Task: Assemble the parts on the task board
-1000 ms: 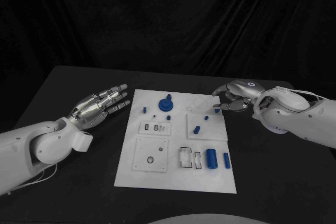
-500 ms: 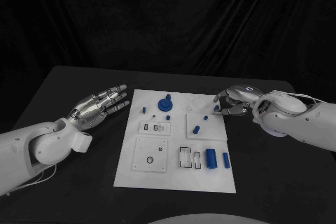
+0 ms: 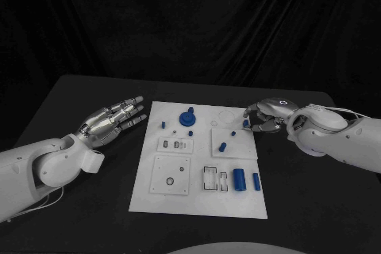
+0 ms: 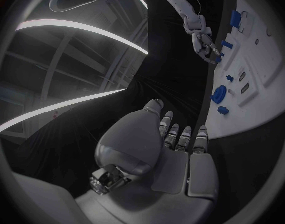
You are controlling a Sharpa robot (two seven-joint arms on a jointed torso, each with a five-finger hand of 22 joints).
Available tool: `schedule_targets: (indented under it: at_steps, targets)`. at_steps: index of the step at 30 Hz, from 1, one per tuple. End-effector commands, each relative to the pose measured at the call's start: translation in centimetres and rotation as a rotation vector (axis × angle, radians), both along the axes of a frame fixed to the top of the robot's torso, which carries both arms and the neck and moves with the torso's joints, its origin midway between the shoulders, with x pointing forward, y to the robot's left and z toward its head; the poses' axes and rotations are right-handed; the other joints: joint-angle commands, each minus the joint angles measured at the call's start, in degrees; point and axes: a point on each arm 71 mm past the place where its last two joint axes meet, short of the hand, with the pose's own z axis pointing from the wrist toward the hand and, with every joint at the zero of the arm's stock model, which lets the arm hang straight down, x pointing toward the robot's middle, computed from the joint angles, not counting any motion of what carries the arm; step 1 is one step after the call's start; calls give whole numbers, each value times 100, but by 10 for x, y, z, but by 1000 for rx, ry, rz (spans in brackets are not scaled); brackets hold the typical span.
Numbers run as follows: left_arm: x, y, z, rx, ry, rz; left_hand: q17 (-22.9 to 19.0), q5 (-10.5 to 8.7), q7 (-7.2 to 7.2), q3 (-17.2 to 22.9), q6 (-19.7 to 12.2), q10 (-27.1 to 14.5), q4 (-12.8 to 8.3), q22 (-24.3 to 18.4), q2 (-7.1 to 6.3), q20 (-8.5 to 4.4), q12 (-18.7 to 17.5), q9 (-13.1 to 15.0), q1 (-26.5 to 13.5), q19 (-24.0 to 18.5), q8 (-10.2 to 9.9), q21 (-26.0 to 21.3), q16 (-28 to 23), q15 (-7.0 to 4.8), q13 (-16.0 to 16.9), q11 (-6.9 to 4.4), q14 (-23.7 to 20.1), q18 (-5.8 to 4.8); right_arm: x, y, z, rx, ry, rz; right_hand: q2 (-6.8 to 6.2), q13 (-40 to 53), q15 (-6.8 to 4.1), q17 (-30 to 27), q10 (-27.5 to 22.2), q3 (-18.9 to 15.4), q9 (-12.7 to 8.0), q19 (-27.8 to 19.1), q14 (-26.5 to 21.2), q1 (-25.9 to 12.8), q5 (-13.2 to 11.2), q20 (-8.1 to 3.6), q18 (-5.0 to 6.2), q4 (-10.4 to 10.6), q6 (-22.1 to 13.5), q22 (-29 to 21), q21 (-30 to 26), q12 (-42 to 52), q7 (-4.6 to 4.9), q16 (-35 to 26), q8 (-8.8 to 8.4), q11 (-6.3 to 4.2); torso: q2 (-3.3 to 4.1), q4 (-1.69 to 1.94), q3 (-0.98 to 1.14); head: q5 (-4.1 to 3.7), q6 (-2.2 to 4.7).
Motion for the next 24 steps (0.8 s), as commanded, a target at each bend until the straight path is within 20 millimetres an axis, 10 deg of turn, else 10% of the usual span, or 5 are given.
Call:
schedule_targets:
  at_steps: [1,12,24]
  targets:
    - [-1,-1,0,-14,-5,-11,-5,28,9,29,-33,-8,9,2,8,15,-9,2,36,-5,38,-18,-22,-4,2,35,-14,55,0,-2,-2,-13,4,-18,-1,1506,18,1510,601,69,99,-20,597,105,324,37,-2,-7,-127,1094,-54,20,1,15,160,50,-1,0,1,-3,-5]
    - [-1,-2,-1,-15,-3,-12,-5,28,9,29,-33,-8,9,2,8,15,-9,2,36,-5,38,-18,-22,-4,2,35,-14,55,2,-2,-4,-16,7,-19,6,1506,16,1510,601,209,320,-35,597,248,1089,30,9,-35,-249,1083,-120,20,-4,15,582,44,8,-1,0,1,-14]
    - [-1,-1,-2,-14,1,-13,-5,28,9,29,-33,-8,9,2,8,15,-9,2,36,-5,38,-18,-22,-4,2,35,-14,55,3,1,-6,-18,14,-11,-2,1506,13,1510,601,265,388,-42,597,298,1227,28,13,-53,-248,1078,-144,20,-8,15,730,41,10,0,1,-10,-33]
